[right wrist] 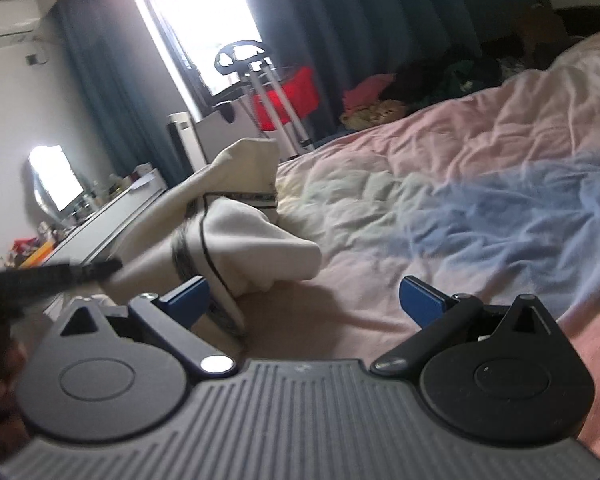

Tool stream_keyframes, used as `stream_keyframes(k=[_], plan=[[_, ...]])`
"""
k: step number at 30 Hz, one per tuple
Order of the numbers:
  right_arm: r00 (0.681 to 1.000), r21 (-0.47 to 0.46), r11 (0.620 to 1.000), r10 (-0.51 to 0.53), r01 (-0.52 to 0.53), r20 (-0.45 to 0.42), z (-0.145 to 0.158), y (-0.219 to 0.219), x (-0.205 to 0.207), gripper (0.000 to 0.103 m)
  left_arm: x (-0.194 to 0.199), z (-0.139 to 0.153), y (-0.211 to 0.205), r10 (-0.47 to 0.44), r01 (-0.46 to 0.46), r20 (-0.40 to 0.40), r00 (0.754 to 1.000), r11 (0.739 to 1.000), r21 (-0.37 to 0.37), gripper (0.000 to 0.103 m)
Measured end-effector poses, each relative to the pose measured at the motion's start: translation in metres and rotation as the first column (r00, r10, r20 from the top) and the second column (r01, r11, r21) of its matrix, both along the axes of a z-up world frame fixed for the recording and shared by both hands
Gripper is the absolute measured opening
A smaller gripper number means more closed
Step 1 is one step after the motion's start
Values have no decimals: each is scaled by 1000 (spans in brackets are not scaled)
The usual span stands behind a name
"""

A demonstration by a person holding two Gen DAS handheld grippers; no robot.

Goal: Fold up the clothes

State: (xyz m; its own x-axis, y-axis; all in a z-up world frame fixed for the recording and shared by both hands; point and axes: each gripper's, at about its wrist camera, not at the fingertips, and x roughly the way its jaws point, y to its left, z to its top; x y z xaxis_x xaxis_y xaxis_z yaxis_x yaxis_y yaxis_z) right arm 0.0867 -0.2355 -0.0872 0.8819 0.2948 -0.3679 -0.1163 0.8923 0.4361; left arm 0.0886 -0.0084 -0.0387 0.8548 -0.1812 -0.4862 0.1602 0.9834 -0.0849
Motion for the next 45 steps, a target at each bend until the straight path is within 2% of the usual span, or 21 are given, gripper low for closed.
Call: stream_keyframes(k=[3,5,6,7,8,9,11,12,15,19,21,23,25,28,31,33,34,37,40,42,45], plan=[[999,-22,999,30,-30,22,6,10,-9,98,-5,1,13,32,-32,-5,999,998,-57,5],[999,-27,999,41,-41,15,8,15,-15,92,-6,5,19,21,-21,-4,1000,997,-79,17],[999,-20,999,43,-43,1,8,16,-15,80,-8,8,22,35,-34,1,999,997,-69,26],[999,-9,999,44,-44,-16,8,16,-15,75,-10,12,25,49,-49,7,999,997,-58,40],[998,1,999,45,-45,-32,7,17,-15,68,-14,15,29,62,-61,17,998,997,-54,45],[997,18,999,43,-42,-60,8,16,-13,54,-17,17,34,73,-71,24,997,996,-56,51],[994,21,999,28,-26,-103,13,16,1,37,-21,20,44,94,-92,38,995,994,-60,53],[992,19,1000,19,-17,-124,15,16,9,36,-23,22,48,105,-102,45,993,993,-62,56],[989,57,998,-9,18,-149,28,11,44,37,-25,26,68,127,-122,36,991,985,-122,60],[988,118,992,-15,33,-156,51,15,126,40,-18,29,91,165,-157,22,986,966,-206,71],[983,182,983,12,22,-184,56,23,169,51,-13,26,100,195,-187,14,981,958,-219,73],[980,232,972,13,34,-198,60,35,211,82,-4,18,106,204,-201,-12,979,949,-242,73],[982,254,966,6,43,-189,63,50,249,91,8,8,109,207,-210,-41,978,941,-264,74],[976,195,979,-5,49,-219,58,77,307,89,26,-6,112,218,-229,-71,973,934,-274,74],[954,175,981,-29,85,-299,37,99,353,88,44,-21,116,227,-249,-106,968,926,-283,74],[938,167,980,-45,109,-344,20,111,375,80,53,-31,118,242,-269,-130,962,923,-275,74],[936,176,979,-38,106,-350,13,117,381,67,56,-34,119,244,-277,-146,959,920,-278,74],[940,155,985,-17,74,-340,0,134,382,6,60,-39,118,225,-264,-160,961,917,-299,74],[968,90,994,-34,58,-249,15,140,360,5,59,-42,114,213,-254,-165,963,921,-294,74],[985,120,991,-36,57,-171,36,126,340,5,56,-42,111,199,-242,-164,966,920,-309,74],[990,147,985,-76,93,-115,70,91,302,5,43,-33,105,229,-255,-118,966,919,-301,73]])
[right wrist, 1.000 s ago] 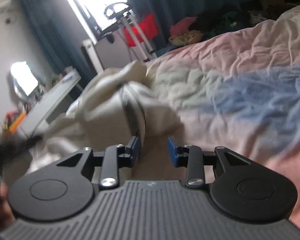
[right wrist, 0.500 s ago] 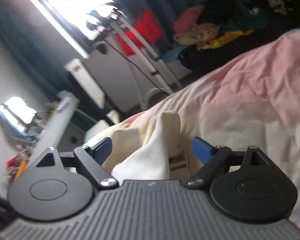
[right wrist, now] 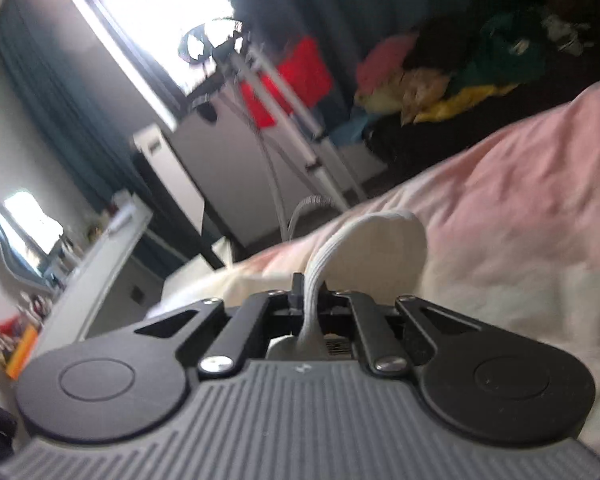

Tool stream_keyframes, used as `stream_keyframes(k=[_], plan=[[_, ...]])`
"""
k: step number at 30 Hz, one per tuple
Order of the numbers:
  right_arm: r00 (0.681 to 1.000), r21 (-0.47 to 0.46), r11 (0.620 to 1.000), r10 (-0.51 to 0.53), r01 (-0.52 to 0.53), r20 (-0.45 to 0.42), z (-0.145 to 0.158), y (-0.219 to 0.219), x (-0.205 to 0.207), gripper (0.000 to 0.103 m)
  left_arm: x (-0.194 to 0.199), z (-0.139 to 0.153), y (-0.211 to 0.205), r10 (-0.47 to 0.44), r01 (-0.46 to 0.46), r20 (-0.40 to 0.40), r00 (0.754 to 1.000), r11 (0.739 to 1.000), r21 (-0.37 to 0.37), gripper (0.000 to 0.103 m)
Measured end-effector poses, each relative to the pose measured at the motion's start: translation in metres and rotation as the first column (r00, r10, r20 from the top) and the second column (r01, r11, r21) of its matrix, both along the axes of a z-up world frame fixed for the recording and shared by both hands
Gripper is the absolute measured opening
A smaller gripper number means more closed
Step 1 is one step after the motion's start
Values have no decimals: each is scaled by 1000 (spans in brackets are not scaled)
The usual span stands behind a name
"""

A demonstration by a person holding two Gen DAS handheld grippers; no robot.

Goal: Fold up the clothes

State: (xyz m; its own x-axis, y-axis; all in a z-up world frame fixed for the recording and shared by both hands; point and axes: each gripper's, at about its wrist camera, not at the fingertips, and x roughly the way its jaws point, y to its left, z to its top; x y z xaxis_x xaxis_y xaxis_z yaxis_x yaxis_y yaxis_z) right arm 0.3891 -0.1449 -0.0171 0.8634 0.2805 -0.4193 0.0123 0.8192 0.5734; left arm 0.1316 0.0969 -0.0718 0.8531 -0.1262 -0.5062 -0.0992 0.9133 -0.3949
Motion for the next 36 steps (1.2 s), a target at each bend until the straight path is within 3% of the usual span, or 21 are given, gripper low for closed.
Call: stream_keyframes(k=[4,9,11,14,16,19,22,25,30,36], plan=[[985,64,993,-110,102,130,42,-66,-68,5,-20,15,-7,16,-18,65,998,999,30,73],[954,63,966,-257,250,156,52,-154,-157,6,-38,22,-17,-15,13,43,999,999,47,74],[936,72,945,-327,320,130,36,-186,-196,6,-41,27,-24,-8,4,41,999,996,91,73],[904,60,903,-427,425,11,-4,-221,-243,6,-63,38,-39,-19,-3,98,995,974,228,73],[885,106,879,-458,465,-81,-31,-238,-267,6,-72,44,-45,-39,15,93,995,969,248,73],[876,160,864,-453,477,-164,-63,-254,-293,6,-89,49,-55,-64,36,96,993,964,265,74],[881,121,882,-429,456,-199,-87,-249,-306,6,-99,54,-67,-61,20,108,992,937,350,76],[869,282,830,-407,480,-281,-116,-252,-320,6,-102,57,-68,-42,-3,109,993,923,384,79],[874,351,810,-370,469,-316,-122,-249,-325,8,-100,47,-57,-7,-5,37,999,943,332,79],[875,452,754,-362,477,-320,-129,-259,-325,9,-86,33,-35,16,-1,-81,997,983,186,79]])
